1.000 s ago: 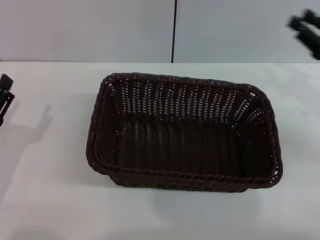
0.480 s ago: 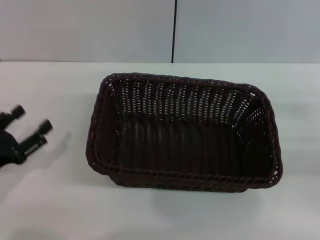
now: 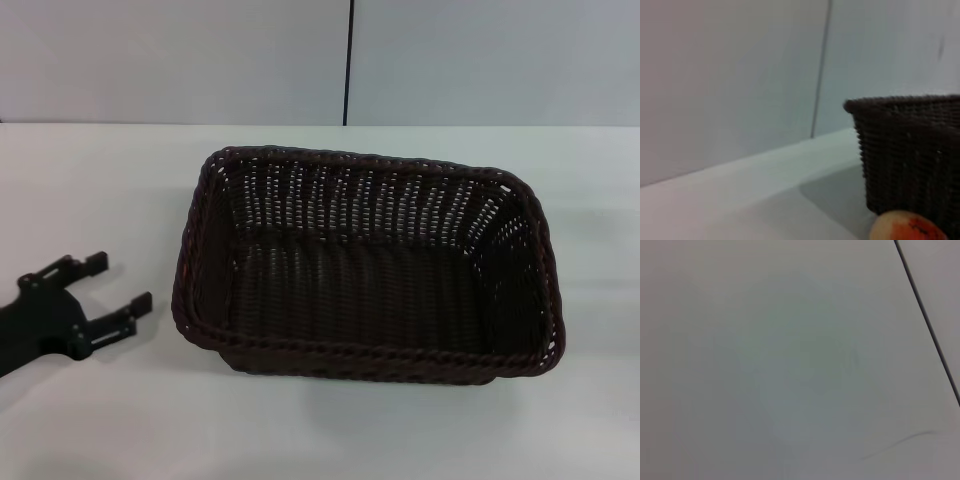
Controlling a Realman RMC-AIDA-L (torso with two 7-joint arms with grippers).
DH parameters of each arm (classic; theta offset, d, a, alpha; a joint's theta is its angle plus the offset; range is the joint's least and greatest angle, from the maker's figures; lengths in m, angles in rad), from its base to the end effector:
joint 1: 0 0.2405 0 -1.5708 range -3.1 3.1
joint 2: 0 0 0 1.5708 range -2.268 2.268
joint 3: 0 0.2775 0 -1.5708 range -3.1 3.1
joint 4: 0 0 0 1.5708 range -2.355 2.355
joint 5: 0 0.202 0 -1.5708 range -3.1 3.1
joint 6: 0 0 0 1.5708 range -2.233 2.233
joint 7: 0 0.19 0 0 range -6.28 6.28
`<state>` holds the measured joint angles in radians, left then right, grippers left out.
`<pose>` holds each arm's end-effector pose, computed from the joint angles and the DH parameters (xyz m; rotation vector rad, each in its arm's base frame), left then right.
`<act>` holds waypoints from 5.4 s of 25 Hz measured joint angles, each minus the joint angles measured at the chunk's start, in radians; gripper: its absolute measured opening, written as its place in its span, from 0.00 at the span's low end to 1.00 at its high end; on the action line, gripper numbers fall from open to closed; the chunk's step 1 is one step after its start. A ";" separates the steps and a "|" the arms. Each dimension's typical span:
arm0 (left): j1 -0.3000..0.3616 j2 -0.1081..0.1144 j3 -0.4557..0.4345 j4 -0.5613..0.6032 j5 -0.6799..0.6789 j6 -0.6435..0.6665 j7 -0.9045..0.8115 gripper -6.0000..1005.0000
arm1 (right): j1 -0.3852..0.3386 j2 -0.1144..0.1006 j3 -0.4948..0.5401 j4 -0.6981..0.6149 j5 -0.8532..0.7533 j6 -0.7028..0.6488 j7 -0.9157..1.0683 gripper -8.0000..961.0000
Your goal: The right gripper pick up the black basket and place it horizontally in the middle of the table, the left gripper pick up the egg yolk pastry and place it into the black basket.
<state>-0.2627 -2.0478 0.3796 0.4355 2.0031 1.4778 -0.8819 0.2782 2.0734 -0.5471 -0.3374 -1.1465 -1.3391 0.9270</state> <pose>-0.3745 0.2739 -0.0331 -2.3404 -0.6353 -0.5970 0.3665 0.3372 0.0451 -1.6128 0.7564 1.0060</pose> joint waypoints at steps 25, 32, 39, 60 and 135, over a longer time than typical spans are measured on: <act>-0.096 -0.012 0.106 -0.007 0.077 -0.045 -0.049 0.82 | 0.000 -0.001 -0.001 0.021 0.005 -0.002 -0.001 0.45; -0.109 -0.014 0.117 -0.028 0.077 -0.055 -0.052 0.82 | -0.001 -0.001 -0.001 0.021 0.006 -0.001 -0.004 0.45; -0.113 -0.014 0.140 -0.031 0.077 -0.062 -0.043 0.73 | -0.002 -0.001 0.001 0.025 0.010 -0.001 -0.019 0.45; -0.109 -0.015 0.106 -0.030 0.053 -0.078 -0.037 0.31 | 0.006 0.000 0.001 0.026 0.011 0.006 -0.024 0.45; 0.051 -0.018 -0.485 -0.379 -0.558 0.248 0.266 0.78 | 0.013 0.001 0.250 0.084 0.015 -0.057 -0.027 0.45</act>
